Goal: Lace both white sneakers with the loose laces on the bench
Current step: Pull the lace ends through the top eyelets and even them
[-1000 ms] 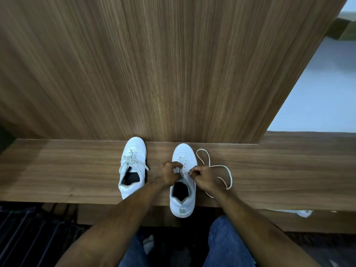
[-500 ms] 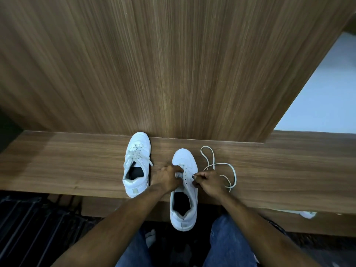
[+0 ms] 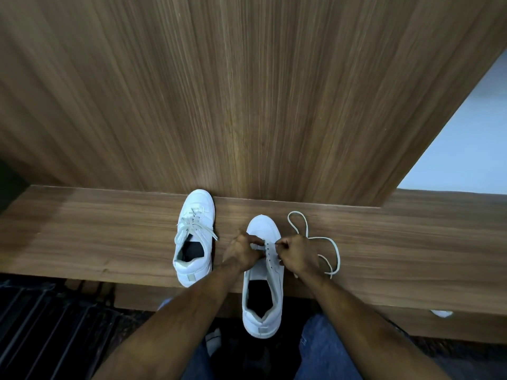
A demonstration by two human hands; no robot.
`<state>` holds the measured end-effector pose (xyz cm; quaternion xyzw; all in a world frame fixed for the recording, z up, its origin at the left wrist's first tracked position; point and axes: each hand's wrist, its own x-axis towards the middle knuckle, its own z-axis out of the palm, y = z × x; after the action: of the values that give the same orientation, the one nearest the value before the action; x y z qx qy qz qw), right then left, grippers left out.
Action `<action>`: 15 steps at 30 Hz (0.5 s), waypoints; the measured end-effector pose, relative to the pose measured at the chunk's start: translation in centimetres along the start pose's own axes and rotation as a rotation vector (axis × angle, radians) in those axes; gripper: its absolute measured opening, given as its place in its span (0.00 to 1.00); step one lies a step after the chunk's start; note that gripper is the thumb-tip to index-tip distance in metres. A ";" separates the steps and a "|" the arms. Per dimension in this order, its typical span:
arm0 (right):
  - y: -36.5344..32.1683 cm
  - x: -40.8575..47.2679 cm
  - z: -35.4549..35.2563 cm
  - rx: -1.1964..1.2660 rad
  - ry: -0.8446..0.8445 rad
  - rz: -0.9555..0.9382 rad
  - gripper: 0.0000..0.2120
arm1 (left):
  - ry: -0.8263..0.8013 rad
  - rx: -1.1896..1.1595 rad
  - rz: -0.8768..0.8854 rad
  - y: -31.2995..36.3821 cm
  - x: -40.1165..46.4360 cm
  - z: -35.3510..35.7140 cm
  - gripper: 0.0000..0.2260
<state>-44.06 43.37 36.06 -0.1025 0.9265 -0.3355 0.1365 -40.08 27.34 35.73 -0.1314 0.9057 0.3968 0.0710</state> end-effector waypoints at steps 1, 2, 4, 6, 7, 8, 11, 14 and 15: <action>-0.1 0.2 0.0 -0.065 -0.009 -0.030 0.10 | 0.011 -0.010 -0.002 -0.1 0.0 0.1 0.09; -0.2 0.4 0.0 -0.122 -0.019 -0.069 0.10 | 0.014 -0.011 -0.009 -0.1 0.1 0.2 0.08; -0.2 0.8 0.0 -0.197 -0.035 -0.129 0.10 | 0.015 -0.016 -0.011 -0.4 0.4 0.4 0.08; -0.2 1.2 -0.1 -0.241 -0.039 -0.153 0.11 | 0.016 -0.034 -0.024 -0.6 0.6 0.5 0.09; -0.2 1.3 -0.1 -0.254 -0.039 -0.158 0.11 | 0.019 -0.043 -0.037 -0.7 0.7 0.6 0.11; -0.2 1.4 -0.2 -0.264 -0.039 -0.162 0.12 | 0.023 -0.059 -0.050 -0.7 0.8 0.6 0.11; -0.5 1.6 -0.1 -0.295 -0.022 -0.181 0.12 | 0.033 -0.091 -0.040 -0.7 1.0 0.8 0.09; -0.6 1.7 0.1 -0.329 -0.034 -0.211 0.12 | 0.066 -0.102 -0.054 -0.8 1.0 0.9 0.10; -0.6 1.8 0.2 -0.332 -0.044 -0.215 0.13 | 0.075 -0.096 -0.068 -0.8 1.0 1.0 0.09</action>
<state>-45.59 42.30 35.97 -0.2293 0.9496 -0.1882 0.1012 -40.75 27.38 34.31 -0.1799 0.8828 0.4318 0.0442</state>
